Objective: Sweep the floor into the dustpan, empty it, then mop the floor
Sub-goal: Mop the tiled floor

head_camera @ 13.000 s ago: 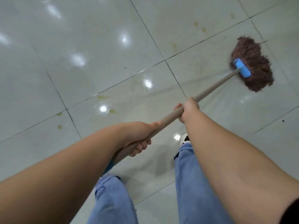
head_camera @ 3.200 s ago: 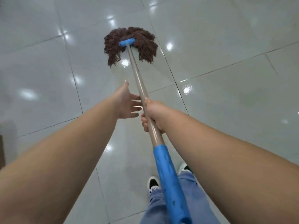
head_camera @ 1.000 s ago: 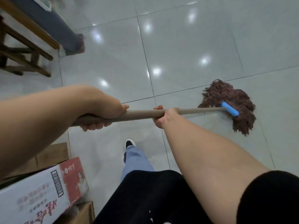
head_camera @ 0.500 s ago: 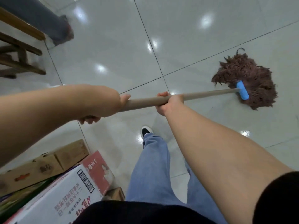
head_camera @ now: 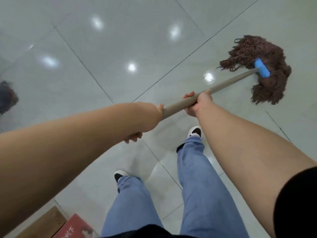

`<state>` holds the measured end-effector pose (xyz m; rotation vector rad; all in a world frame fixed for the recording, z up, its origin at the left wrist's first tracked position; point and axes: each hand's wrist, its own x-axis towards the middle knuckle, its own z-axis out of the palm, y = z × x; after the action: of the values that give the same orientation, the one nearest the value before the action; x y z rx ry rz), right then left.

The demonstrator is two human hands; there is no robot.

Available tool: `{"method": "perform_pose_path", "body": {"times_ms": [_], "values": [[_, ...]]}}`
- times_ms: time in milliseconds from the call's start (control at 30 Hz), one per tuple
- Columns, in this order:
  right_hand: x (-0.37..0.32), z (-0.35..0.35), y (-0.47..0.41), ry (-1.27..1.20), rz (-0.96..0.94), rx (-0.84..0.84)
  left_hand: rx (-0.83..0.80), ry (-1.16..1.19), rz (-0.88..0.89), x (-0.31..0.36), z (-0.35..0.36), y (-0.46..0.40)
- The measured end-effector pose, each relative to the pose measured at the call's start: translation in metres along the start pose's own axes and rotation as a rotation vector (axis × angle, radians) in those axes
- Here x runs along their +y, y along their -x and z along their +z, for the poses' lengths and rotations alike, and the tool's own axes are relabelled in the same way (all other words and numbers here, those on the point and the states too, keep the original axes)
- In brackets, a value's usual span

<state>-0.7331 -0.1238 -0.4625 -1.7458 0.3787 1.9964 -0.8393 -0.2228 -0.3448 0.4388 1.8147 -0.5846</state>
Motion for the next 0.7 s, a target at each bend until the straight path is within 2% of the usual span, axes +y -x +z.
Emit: {"method": "perform_pose_path", "body": {"times_ms": [200,300,367,533,700], "values": [[-0.195,-0.001,-0.013,-0.062,-0.089,0.040,-0.015,-0.013,0.113,0.200,-0.027,0.023],[-0.244,0.001,-0.010,-0.004,-0.189,0.028,0.044,-0.009,0.215,0.260,-0.033,0.031],[-0.263,-0.003,-0.007,-0.006,-0.211,0.041,0.029,0.030,0.278,0.283,-0.033,0.036],[-0.257,-0.018,0.003,-0.058,-0.238,0.116,-0.085,0.119,0.337,0.278,-0.016,0.043],[-0.162,-0.014,0.017,0.014,-0.258,0.174,-0.094,0.144,0.238,0.186,-0.003,0.028]]}}
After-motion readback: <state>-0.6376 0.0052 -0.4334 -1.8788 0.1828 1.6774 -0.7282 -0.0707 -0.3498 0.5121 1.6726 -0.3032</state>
